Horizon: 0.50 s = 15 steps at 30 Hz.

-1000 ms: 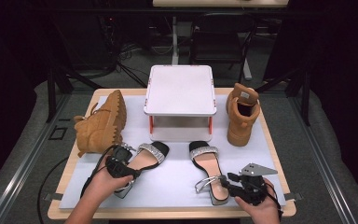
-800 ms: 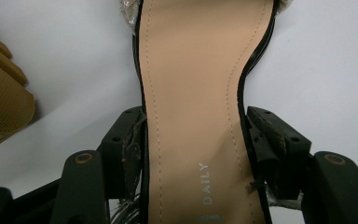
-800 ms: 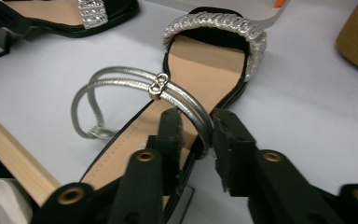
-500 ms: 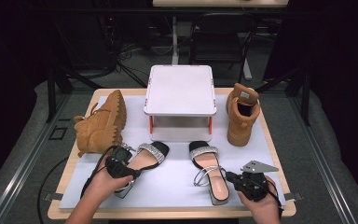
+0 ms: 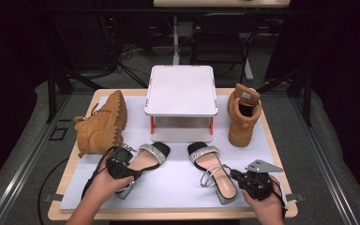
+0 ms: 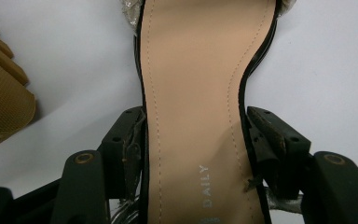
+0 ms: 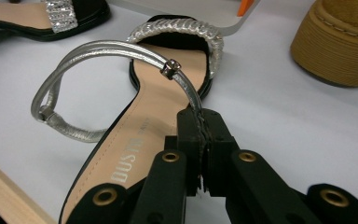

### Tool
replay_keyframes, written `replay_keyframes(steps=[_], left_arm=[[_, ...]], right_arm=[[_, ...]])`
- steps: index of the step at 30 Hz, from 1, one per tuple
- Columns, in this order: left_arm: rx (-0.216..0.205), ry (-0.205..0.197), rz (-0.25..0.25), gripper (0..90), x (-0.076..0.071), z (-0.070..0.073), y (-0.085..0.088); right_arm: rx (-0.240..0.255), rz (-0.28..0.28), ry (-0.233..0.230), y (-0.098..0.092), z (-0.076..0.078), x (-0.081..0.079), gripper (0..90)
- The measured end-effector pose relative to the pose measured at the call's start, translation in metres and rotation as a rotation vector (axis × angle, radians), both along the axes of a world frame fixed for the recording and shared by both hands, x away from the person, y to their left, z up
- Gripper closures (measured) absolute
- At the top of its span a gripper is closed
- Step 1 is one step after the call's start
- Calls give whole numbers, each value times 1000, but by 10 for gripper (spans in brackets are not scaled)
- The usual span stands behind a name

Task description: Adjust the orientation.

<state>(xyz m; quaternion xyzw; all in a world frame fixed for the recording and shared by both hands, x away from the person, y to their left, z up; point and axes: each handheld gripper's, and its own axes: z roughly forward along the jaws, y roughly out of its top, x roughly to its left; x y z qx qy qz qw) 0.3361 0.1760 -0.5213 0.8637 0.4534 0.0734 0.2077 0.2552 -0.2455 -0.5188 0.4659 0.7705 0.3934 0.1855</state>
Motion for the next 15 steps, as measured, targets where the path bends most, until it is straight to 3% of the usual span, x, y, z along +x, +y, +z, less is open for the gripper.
replay_keyframes(steps=[15], left_arm=[[-3, 4, 1, 396, 1, 0, 0]], right_arm=[[90, -90, 15, -32, -4, 19, 891]])
